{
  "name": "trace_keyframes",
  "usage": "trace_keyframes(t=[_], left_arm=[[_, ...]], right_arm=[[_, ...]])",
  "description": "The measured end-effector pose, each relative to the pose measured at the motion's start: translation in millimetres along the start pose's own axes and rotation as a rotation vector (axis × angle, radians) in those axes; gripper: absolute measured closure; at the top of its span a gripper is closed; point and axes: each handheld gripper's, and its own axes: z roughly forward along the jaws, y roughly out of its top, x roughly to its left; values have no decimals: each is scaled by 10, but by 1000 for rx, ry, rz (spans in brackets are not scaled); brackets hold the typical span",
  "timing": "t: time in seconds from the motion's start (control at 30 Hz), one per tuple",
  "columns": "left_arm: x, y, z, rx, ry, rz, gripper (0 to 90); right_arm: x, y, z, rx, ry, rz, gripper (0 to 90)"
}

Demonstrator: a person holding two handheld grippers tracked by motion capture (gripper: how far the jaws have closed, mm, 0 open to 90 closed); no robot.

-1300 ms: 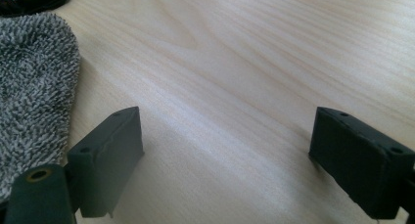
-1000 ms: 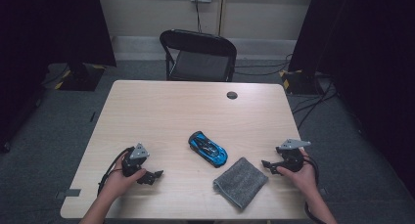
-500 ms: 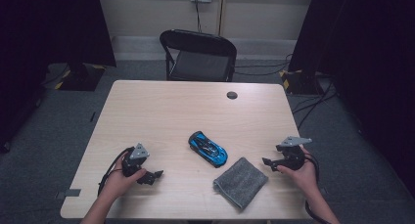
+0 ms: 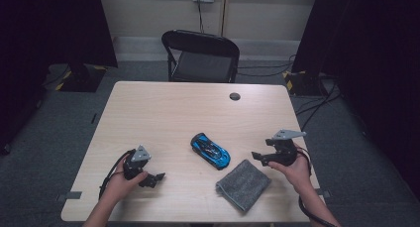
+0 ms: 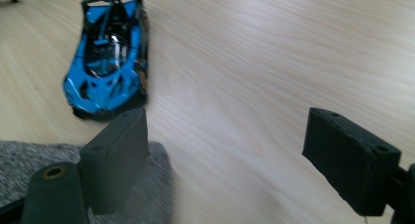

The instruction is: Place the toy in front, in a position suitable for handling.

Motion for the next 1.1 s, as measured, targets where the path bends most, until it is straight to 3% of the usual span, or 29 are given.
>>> trace_keyframes(t=[0.1, 0.37, 0.63, 0.83, 1.1], left_arm=[[0, 0, 0, 0, 0, 0, 0], [0, 0, 0, 0, 0, 0, 0], [0, 0, 0, 0, 0, -1, 0], [0, 0, 0, 1, 0, 0, 0], [0, 0, 0, 0, 0, -1, 0]], right_arm=[[141, 131, 82, 5, 17, -52, 169], [471, 365, 415, 31, 71, -127, 169], [646, 480, 642, 63, 96, -170, 169], [716, 554, 804, 85, 101, -180, 169], [763, 591, 1001, 104, 122, -140, 164]])
